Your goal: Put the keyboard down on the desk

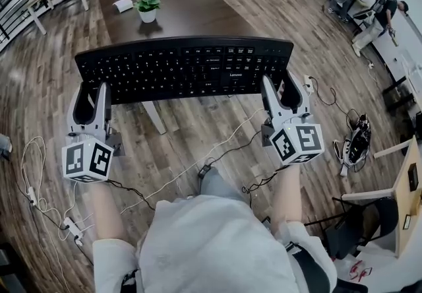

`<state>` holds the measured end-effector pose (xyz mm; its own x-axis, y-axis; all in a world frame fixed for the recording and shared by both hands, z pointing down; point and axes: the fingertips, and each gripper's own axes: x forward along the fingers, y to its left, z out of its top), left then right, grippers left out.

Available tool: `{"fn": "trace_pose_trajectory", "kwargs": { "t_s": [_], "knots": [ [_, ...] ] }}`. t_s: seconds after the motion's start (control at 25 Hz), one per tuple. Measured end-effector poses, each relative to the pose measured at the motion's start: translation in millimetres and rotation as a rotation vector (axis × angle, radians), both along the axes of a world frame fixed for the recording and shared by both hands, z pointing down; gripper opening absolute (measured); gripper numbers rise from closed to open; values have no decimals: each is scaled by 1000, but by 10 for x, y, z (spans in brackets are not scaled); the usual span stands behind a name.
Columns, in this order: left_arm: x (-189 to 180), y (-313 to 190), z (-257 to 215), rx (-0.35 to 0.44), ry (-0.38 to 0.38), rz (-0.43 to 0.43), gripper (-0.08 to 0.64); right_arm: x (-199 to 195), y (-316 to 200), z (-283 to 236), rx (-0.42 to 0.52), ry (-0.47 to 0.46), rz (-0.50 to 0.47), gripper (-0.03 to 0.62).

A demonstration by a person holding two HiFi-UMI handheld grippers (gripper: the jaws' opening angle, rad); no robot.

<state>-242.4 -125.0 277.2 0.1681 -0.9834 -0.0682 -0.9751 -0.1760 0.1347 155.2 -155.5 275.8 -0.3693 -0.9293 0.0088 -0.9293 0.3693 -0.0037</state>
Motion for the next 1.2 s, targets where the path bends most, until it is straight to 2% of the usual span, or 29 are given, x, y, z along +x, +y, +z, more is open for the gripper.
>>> {"fn": "trace_pose_trajectory", "kwargs": {
  "t_s": [0.28,0.68,1.2],
  "knots": [
    [73,263,-199,89,-20,-6,225,70,235,-159,95,-21,-4,218],
    [99,318,-74,148,-13,-65,225,77,78,-86,158,-18,-55,218],
    [93,271,-64,155,-14,-56,225,83,93,-69,174,-31,-34,218]
  ]
}}
